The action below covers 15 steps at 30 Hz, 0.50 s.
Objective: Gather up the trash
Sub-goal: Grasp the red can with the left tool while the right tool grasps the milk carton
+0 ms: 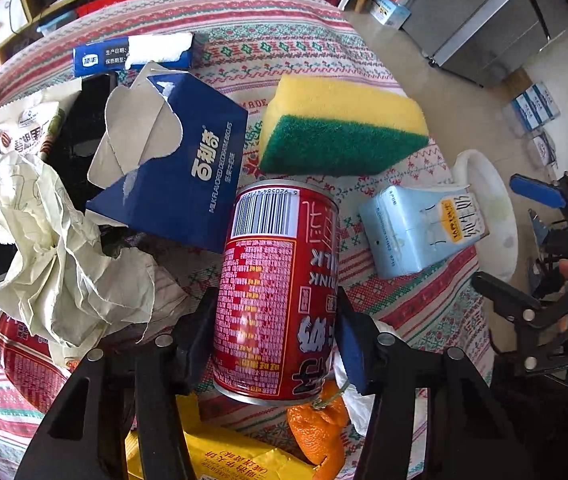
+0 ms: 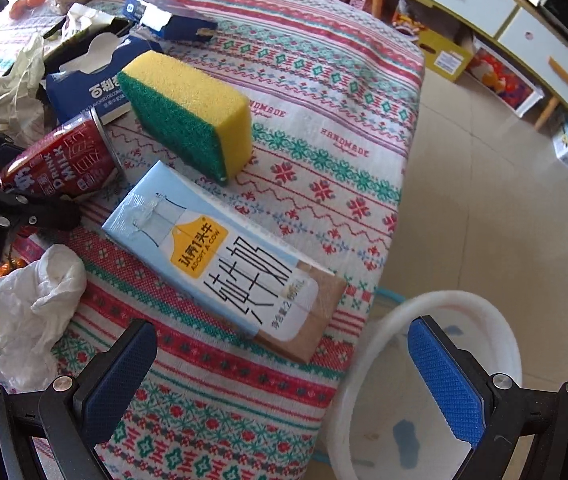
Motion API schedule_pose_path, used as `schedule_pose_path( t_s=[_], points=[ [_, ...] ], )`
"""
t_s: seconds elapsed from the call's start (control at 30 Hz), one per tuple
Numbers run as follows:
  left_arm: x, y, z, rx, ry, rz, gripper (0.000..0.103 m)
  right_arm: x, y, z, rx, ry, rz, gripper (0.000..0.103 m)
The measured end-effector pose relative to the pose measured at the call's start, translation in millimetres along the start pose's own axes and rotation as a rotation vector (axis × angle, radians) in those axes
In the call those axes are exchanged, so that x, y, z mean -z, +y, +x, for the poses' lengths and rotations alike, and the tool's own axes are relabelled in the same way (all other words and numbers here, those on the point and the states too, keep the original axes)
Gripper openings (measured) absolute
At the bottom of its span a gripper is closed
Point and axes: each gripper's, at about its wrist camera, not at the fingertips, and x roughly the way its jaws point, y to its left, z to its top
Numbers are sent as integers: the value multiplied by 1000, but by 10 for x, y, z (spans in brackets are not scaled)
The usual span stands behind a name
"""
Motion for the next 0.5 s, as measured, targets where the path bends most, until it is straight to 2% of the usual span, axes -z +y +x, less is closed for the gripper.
schedule_pose_path(
  t_s=[0.27, 0.5],
  points=[
    [134, 48, -405, -8, -90, 7, 54, -84, 37, 317, 4, 32, -89, 103],
    [260, 144, -558, -14, -117, -16, 55, -170, 97, 531, 11, 56, -111, 100]
  ],
)
